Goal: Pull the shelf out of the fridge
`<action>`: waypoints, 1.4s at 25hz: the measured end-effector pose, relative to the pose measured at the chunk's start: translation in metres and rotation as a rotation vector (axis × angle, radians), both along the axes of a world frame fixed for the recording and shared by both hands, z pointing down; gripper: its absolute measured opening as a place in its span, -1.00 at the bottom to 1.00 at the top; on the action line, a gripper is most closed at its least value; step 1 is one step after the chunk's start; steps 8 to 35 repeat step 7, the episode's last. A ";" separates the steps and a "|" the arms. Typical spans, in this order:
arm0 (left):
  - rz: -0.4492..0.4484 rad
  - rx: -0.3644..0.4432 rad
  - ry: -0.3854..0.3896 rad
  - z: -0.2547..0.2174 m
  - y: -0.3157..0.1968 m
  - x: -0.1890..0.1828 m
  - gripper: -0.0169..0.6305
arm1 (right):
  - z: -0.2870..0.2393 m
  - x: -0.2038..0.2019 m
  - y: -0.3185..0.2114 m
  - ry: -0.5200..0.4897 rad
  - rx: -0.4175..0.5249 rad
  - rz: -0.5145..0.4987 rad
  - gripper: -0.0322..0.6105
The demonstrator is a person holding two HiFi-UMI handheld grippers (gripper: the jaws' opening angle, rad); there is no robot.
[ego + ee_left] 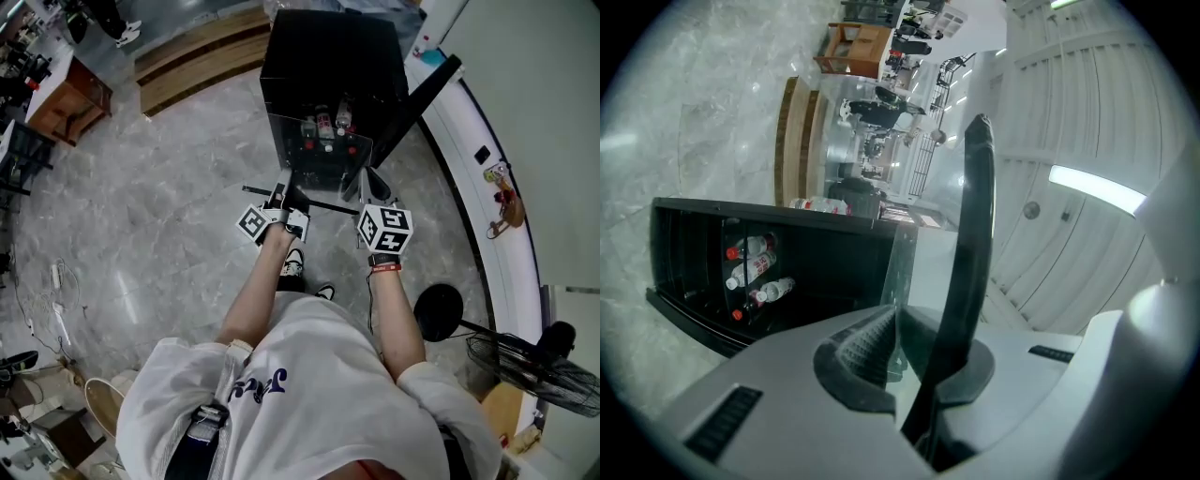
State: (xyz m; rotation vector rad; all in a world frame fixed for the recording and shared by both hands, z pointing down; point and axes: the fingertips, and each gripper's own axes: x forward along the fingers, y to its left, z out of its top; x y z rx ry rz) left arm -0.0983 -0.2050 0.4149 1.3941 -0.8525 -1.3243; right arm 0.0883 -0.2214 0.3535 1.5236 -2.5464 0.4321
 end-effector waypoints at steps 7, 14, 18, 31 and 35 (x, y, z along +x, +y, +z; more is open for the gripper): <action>0.019 -0.007 0.005 0.015 -0.026 0.004 -0.83 | 0.011 -0.003 -0.025 0.001 -0.005 0.006 -0.85; 0.019 -0.007 0.005 0.015 -0.026 0.004 -0.83 | 0.011 -0.003 -0.025 0.001 -0.005 0.006 -0.85; 0.019 -0.007 0.005 0.015 -0.026 0.004 -0.83 | 0.011 -0.003 -0.025 0.001 -0.005 0.006 -0.85; 0.019 -0.007 0.005 0.015 -0.026 0.004 -0.83 | 0.011 -0.003 -0.025 0.001 -0.005 0.006 -0.85; 0.019 -0.007 0.005 0.015 -0.026 0.004 -0.83 | 0.011 -0.003 -0.025 0.001 -0.005 0.006 -0.85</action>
